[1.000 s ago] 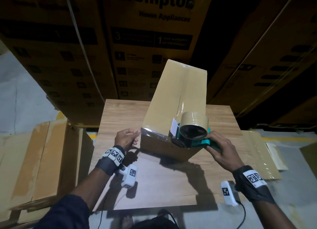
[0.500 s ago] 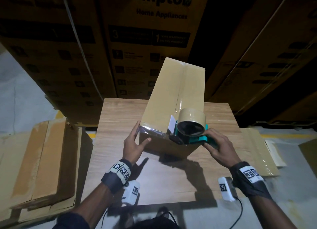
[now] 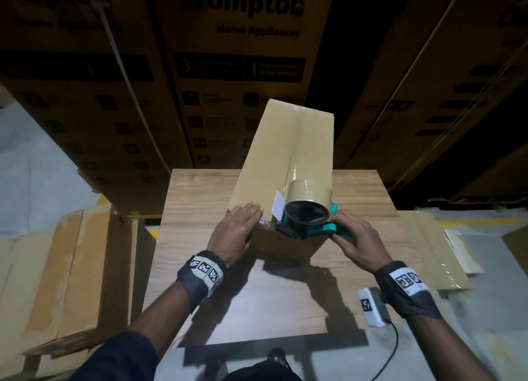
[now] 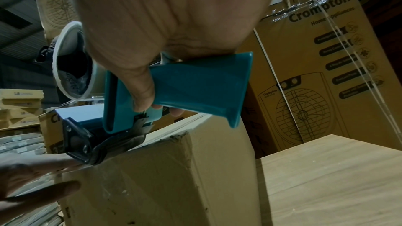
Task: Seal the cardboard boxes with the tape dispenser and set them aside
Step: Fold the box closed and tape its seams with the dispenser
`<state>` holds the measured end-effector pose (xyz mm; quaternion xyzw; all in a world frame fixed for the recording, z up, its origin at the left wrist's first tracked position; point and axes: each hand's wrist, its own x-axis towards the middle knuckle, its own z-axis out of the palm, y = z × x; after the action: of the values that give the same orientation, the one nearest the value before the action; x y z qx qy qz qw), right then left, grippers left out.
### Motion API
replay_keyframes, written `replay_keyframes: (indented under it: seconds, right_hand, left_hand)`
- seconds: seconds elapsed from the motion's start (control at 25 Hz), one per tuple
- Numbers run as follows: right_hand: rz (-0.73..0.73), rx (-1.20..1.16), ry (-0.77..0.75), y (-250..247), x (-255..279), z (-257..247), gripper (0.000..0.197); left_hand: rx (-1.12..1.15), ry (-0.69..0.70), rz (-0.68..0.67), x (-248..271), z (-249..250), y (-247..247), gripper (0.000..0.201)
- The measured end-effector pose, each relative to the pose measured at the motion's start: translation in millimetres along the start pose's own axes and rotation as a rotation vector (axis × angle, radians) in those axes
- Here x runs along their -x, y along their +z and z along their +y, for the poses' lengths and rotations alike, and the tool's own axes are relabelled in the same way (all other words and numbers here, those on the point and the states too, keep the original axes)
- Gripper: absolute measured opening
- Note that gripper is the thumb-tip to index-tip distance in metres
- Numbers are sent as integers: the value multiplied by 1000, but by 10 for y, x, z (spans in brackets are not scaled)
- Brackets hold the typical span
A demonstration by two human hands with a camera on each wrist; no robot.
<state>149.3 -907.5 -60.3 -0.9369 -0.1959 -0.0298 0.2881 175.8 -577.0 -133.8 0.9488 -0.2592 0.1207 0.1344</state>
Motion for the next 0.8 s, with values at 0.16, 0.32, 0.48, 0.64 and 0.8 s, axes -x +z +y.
replay_keyframes:
  seconds: [0.16, 0.32, 0.48, 0.64, 0.8]
  right_hand:
    - [17, 17, 9, 12, 18, -18, 46]
    - [13, -22, 30, 1, 25, -5, 43]
    - [-8, -87, 52, -61, 39, -24, 46]
    - [3, -90, 100, -340, 208, 98, 43]
    - [12, -57, 139, -666, 492, 308, 45]
  left_hand:
    - [0, 56, 6, -165, 307, 122, 72]
    - [17, 44, 16, -182, 296, 138, 67]
    - [33, 101, 13, -181, 247, 69, 74]
    - [70, 86, 15, -147, 215, 107, 79]
    - [84, 93, 32, -160, 237, 93, 81]
